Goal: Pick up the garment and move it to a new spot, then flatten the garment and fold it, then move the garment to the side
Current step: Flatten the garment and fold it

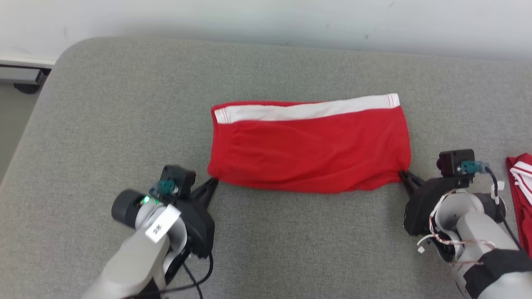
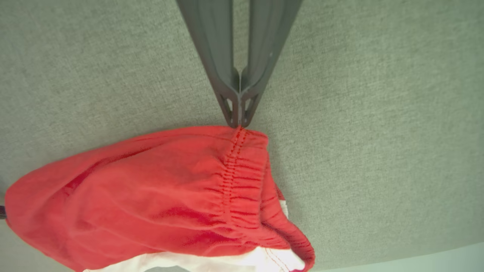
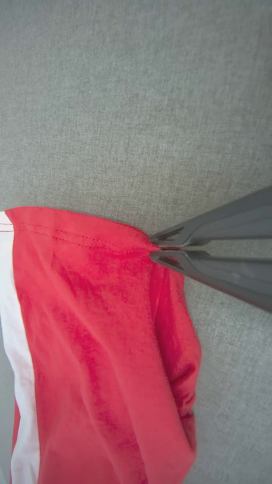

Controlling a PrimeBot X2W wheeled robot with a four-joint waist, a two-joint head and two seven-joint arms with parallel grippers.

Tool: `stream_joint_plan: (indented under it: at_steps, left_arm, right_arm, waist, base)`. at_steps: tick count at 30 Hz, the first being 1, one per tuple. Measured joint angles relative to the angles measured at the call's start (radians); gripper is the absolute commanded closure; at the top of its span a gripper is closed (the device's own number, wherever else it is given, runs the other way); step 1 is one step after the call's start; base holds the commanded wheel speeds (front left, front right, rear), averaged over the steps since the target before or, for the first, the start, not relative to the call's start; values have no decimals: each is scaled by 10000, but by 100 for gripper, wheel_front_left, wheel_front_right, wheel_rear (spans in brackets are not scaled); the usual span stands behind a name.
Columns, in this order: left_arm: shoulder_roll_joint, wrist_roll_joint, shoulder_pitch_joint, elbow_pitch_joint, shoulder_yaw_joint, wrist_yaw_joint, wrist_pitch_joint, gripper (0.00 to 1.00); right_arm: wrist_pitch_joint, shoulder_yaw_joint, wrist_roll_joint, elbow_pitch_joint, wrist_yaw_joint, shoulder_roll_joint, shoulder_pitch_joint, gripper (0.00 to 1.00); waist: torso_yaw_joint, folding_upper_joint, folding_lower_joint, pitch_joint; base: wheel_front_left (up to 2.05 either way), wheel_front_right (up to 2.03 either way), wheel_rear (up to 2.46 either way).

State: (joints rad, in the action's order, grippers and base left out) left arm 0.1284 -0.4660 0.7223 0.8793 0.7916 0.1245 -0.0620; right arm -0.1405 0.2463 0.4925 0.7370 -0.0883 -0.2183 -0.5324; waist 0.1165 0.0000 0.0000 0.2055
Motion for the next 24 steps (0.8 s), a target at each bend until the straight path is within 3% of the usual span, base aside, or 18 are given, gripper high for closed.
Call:
stream_joint_plan:
  at_steps: [9, 18, 24]
  left_arm:
    - [380, -190, -1098, -539, 176, 2, -293, 100]
    - [926, -560, -2122, -1578, 364, 6, -545, 100]
    - [1237, -673, -2919, -2399, 648, 6, -529, 100]
  right_arm:
    - [192, 63, 42, -1053, -86, -180, 1237, 100]
    - [445, -217, 441, -2949, -81, -332, 3200, 100]
    - [336, -307, 533, -4230, 188, -451, 4546, 100]
  waist:
    - [-19, -1, 0, -483]
    - [-16, -2, -1, -1070]
    - [-73, -1, -2, -1442]
  base:
    - [0, 0, 0]
    - [0, 0, 0]
    - [0, 0, 0]
